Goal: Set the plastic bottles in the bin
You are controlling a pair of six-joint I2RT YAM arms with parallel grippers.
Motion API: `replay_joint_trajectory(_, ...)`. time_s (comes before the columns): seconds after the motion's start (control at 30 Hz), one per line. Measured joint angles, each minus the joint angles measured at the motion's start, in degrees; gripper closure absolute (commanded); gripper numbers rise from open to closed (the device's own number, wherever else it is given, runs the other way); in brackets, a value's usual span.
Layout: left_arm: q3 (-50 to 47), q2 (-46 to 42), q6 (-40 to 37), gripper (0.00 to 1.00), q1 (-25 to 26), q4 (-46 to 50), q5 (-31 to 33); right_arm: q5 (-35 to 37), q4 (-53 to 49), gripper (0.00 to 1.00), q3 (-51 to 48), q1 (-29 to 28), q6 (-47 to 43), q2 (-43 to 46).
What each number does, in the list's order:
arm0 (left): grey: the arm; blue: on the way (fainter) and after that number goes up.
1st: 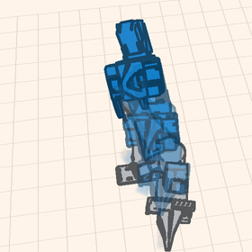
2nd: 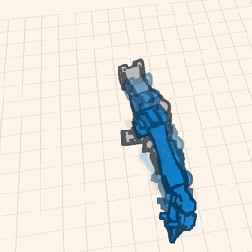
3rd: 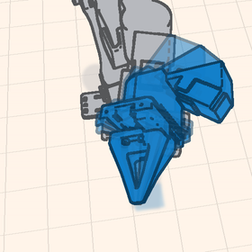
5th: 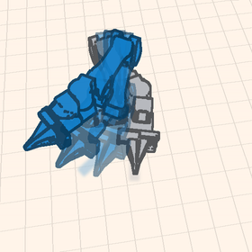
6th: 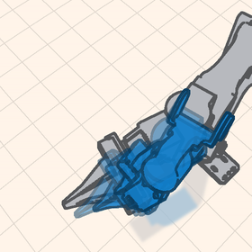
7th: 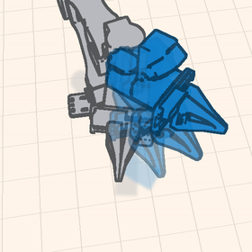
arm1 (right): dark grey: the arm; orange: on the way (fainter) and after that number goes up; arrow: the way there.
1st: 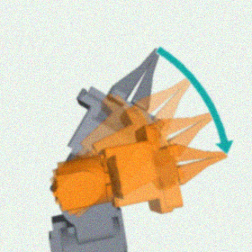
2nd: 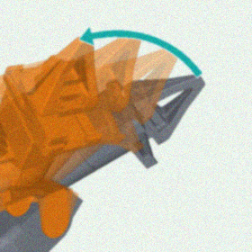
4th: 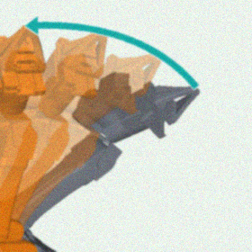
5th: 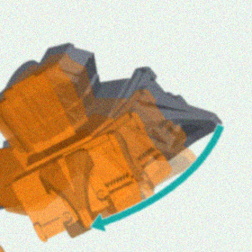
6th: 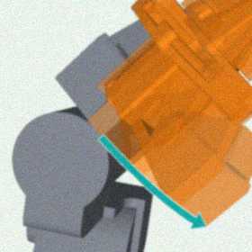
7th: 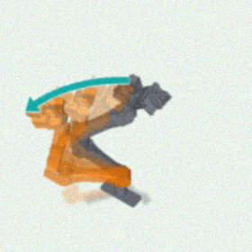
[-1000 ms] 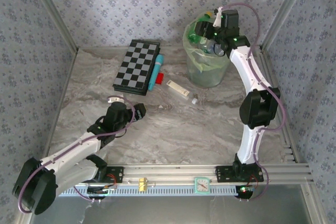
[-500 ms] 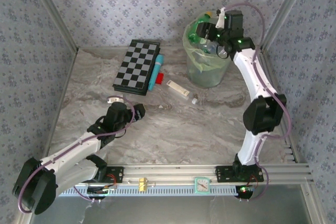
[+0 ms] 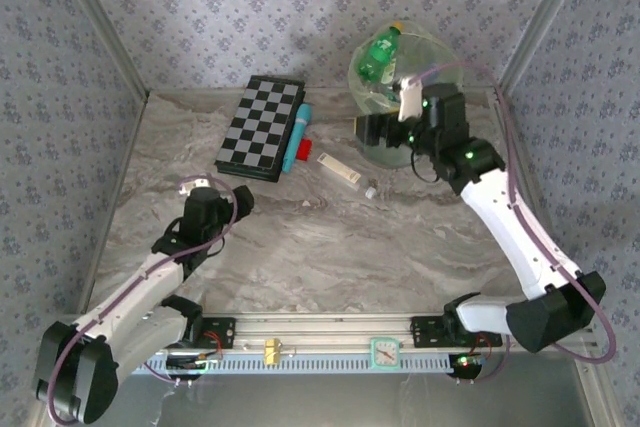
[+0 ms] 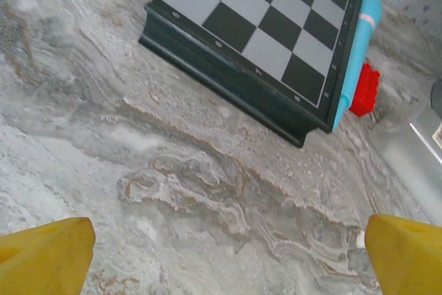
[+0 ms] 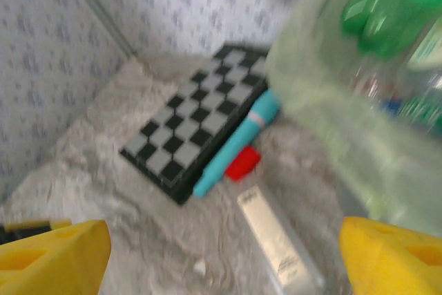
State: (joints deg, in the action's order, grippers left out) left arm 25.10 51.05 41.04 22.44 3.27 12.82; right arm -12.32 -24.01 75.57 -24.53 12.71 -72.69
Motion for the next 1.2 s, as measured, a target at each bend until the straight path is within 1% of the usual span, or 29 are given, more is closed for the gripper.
replay_joint_trajectory(0.1, 0.42, 0.00, 0.22, 0.00, -1.68, 0.00, -0.94, 1.14, -0.02, 0.12, -6.36, -3.82, -0.28, 0.11)
replay_joint_trajectory(0.2, 0.46, 0.00, 0.66, 0.00, -2.67, 0.00, -2.10, 2.23, -0.98, 0.12, -10.49, -6.84, -0.83, -1.27)
replay_joint_trajectory(0.33, 0.46, 0.04, 1.31, 0.00, -2.95, 0.00, -3.87, 4.68, -1.33, 0.11, -11.13, -9.11, -2.86, -5.60)
replay_joint_trajectory(0.4, 0.46, 0.04, 1.77, 0.00, -2.95, 0.00, -4.63, 6.47, -2.29, 0.11, -10.12, -9.94, -4.74, -9.16)
replay_joint_trajectory(0.47, 0.46, 0.07, 2.19, 0.00, -2.95, -0.02, -5.16, 8.90, -4.22, 0.11, -7.13, -10.73, -6.73, -13.64)
replay_joint_trajectory(0.67, 0.46, -0.02, 3.26, 0.00, -2.95, -0.02, -6.49, 17.81, -8.98, 0.10, 5.92, -13.22, -15.26, -28.59)
replay_joint_trajectory(0.87, 0.35, -2.27, 3.67, 0.00, -2.95, 0.09, -7.06, 25.16, -14.08, 0.06, 18.12, -13.86, -22.88, -42.71)
replay_joint_trajectory(0.97, -0.24, -3.89, 3.78, 0.00, -3.19, 0.46, -7.06, 27.50, -16.39, 0.06, 22.25, -13.64, -25.59, -47.50)
replay_joint_trajectory(1.07, -1.01, -5.05, 4.11, 0.00, -3.34, 1.29, -7.06, 28.37, -18.47, 0.07, 25.68, -13.42, -27.50, -51.04)
replay_joint_trajectory(1.2, -1.64, -5.81, 4.48, 0.00, -3.39, 2.16, -7.04, 28.44, -19.96, 0.09, 27.63, -13.33, -28.98, -53.29)
